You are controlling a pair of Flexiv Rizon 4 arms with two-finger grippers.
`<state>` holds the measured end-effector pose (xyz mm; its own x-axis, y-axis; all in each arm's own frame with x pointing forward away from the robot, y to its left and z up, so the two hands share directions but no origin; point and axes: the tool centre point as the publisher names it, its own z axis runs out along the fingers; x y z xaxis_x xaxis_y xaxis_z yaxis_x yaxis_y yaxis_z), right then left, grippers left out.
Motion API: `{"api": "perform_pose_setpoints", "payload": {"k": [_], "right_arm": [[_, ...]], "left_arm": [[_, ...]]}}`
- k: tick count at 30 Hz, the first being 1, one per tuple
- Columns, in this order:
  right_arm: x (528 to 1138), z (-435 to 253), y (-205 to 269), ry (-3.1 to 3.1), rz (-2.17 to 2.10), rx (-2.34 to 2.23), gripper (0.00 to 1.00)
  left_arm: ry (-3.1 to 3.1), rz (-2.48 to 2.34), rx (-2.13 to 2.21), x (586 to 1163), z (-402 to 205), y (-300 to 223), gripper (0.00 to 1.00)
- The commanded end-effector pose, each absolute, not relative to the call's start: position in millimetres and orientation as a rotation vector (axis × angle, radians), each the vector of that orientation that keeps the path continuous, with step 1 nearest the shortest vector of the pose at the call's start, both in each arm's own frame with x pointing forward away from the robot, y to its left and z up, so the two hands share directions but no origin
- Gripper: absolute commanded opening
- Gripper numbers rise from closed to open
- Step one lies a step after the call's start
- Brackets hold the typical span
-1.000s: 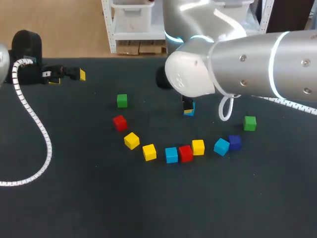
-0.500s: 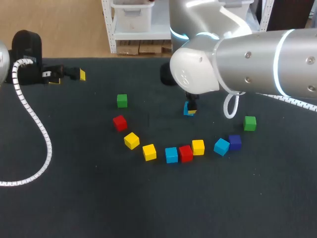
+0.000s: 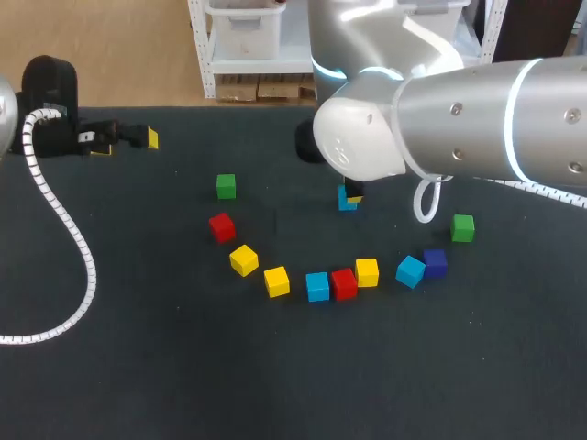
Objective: Place the blue cubes, place green cubes on the blue cubes, place the yellow cubes on the green cubes, then place the red cubes on the yellow cubes, and place purple cube on the red cubes.
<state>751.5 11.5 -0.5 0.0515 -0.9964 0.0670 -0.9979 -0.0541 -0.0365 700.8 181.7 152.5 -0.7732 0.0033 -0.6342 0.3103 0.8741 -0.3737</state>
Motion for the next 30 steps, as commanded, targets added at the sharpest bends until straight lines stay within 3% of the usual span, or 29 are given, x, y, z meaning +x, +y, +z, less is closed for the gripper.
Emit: {"api": "perform_pose_setpoints", "payload": {"k": [1,4,5,6,14,20,30], "right_arm": [[749.2,-0.6,9.5,-2.15,0.11,2.268,0.35],[749.2,-0.4,9.2,-2.159,0.101,2.258,0.46],[749.4,0.1,8.9,-2.167,0.1,2.254,0.76],[749.8,0.7,8.6,-2.175,0.1,2.25,1.0],[755.4,22.6,-2.2,-2.281,0.081,2.218,1.0],[753.5,67.2,-29.1,-2.67,-0.109,1.894,1.0],[709.5,117.4,-56.3,-2.957,-0.308,1.605,1.0]], "left_arm": [[2.388,-0.62,0.226,701.0,152.1,182.2,1.0],[2.388,-0.62,0.226,701.0,152.1,182.2,1.0],[2.388,-0.62,0.226,701.0,152.1,182.2,1.0],[2.388,-0.62,0.226,701.0,152.1,182.2,1.0],[2.388,-0.62,0.226,701.0,152.1,182.2,1.0],[2.388,-0.62,0.226,701.0,152.1,182.2,1.0],[2.388,-0.62,0.226,701.0,152.1,182.2,1.0]]}}
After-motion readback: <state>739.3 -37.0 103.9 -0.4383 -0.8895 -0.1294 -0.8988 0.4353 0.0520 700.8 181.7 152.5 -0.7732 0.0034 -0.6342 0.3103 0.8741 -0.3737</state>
